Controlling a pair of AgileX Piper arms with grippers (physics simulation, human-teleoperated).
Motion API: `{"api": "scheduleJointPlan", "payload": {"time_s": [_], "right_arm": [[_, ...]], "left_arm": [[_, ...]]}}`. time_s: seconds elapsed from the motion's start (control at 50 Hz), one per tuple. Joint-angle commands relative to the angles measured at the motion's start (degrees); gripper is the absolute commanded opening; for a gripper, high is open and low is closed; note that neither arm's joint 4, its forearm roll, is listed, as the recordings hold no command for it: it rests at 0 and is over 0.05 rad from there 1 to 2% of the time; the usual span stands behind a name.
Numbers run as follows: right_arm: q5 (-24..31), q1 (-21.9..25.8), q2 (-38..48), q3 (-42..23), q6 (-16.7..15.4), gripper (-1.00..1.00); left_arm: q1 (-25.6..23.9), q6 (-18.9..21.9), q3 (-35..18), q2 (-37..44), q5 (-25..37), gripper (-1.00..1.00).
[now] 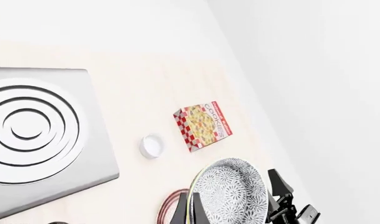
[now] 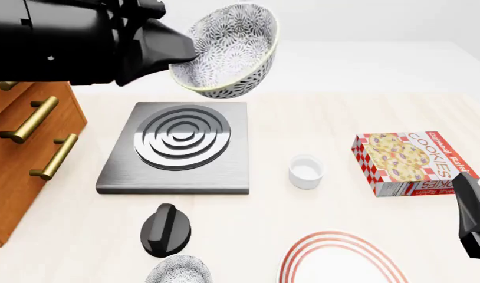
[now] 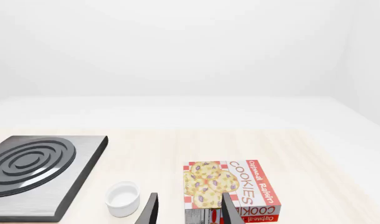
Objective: Pick the akita bowl on the wooden cabinet and place it on the plate.
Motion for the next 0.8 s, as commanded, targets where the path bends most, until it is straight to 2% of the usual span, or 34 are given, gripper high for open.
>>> {"api": "scheduleJointPlan", "payload": {"time_s": [0.02,0.38,0.58,0.8], "right_arm": [[0.0,0.0,0.0,0.0,0.0,1.00],[0.0,0.0,0.0,0.0,0.0,1.00],[0.0,0.0,0.0,0.0,0.0,1.00],[0.0,0.0,0.0,0.0,0.0,1.00]], "left_arm": [[-3.2,0.7,0.4,0.5,-0.4,-1.00],[-6.9,1.2,1.7,3.7,-1.8,-1.00],[-9.6,1.4,0.4,6.6,-2.0,-1.00],[-10.7,1.2,1.0,8.3,-3.3,-1.00]]}}
